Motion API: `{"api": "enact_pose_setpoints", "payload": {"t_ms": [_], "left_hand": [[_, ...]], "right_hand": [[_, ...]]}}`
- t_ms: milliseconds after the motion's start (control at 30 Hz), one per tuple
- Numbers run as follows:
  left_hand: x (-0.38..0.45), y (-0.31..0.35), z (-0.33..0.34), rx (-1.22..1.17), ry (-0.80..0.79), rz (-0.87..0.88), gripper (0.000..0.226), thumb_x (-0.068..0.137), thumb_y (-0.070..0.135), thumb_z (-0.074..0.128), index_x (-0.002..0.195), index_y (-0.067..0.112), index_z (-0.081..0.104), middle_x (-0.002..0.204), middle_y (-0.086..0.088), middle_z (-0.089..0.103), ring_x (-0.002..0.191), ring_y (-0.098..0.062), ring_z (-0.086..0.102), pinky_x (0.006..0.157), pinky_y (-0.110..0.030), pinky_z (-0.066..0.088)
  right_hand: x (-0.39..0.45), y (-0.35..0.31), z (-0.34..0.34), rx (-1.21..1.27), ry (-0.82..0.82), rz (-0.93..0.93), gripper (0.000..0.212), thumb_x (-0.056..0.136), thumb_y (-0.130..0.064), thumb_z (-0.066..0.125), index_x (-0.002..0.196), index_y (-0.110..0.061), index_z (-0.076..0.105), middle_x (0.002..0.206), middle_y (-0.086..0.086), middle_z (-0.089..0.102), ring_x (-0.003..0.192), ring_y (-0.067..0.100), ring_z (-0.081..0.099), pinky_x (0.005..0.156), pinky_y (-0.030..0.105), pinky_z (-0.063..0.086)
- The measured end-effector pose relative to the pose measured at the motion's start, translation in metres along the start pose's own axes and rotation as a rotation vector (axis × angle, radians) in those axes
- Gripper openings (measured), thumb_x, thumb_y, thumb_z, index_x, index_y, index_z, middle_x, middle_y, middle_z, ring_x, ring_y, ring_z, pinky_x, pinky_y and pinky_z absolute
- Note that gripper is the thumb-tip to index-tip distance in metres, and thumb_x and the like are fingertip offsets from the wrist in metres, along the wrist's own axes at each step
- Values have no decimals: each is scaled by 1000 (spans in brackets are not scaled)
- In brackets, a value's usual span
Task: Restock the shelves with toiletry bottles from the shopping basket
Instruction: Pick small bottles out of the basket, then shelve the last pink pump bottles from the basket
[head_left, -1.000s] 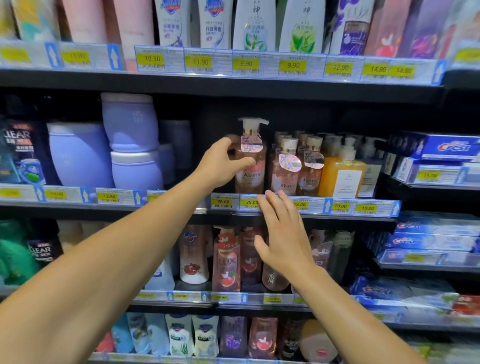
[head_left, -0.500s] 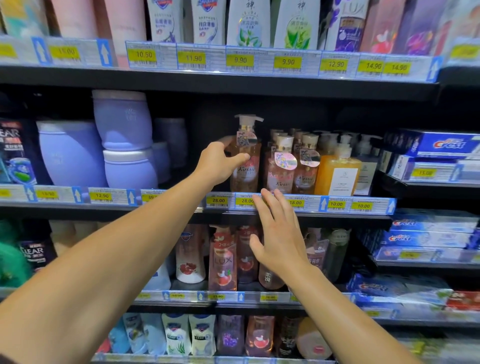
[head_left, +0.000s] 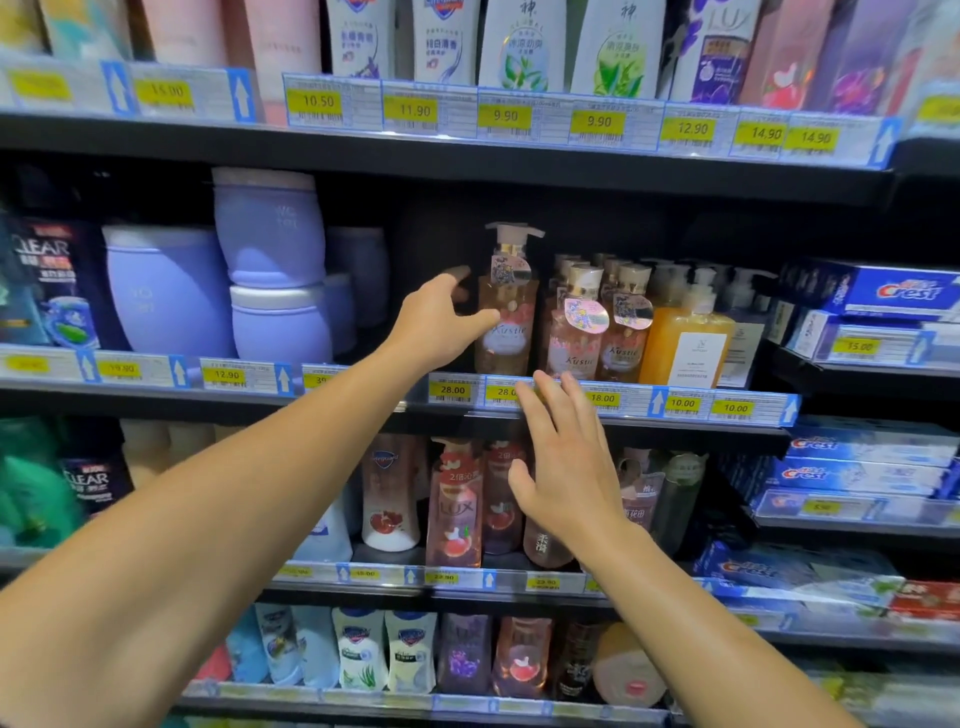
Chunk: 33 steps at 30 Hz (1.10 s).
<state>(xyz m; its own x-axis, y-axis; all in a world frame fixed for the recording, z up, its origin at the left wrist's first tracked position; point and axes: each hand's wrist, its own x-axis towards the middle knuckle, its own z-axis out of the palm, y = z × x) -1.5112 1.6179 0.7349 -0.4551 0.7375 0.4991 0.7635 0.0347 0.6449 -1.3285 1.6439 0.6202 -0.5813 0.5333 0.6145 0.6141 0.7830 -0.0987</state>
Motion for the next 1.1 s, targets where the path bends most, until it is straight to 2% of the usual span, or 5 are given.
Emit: {"api": "enact_pose_setpoints", "payload": {"t_ms": [200,367,667,867,1100], "left_hand": [[-72,-37,-30,149,115,262,57,85,31,69,138,17,54,135,-1,60,121,-17,56,102,-28,39],[-143,-94,-41,271,33,260,55,83,24,72,134,10,57,132,-7,61,122,-26,55,103,-29,35],[-281,-230,-38,360,-240,-15,62,83,26,73,138,8,53,141,-12,53,129,-31,49,111,-38,35],[-388,-312,-25,331,-437,-256,62,87,28,69,142,9,48,146,-13,46,134,-34,42,110,-46,37],[-501,-382,-9,294,-576,-507,59,81,17,74,135,2,54,139,-19,53,123,-41,53,102,-48,46]], "right_hand": [[-18,-30,14,78,-39,-59,73,87,-30,62,151,-16,31,159,2,23,149,24,7,121,39,11],[-44,-72,45,137,-124,-98,74,83,-28,64,149,-12,35,157,6,29,148,28,15,120,45,17],[-132,-136,142,178,-509,-129,76,89,-36,59,153,-14,25,160,5,19,149,26,7,121,41,9],[-216,-169,206,208,-757,-165,73,82,-27,71,144,-3,41,150,17,38,141,41,30,116,52,26],[-304,-194,279,274,-987,-188,70,83,-28,68,144,-4,43,147,19,42,137,39,36,115,48,27]]}}
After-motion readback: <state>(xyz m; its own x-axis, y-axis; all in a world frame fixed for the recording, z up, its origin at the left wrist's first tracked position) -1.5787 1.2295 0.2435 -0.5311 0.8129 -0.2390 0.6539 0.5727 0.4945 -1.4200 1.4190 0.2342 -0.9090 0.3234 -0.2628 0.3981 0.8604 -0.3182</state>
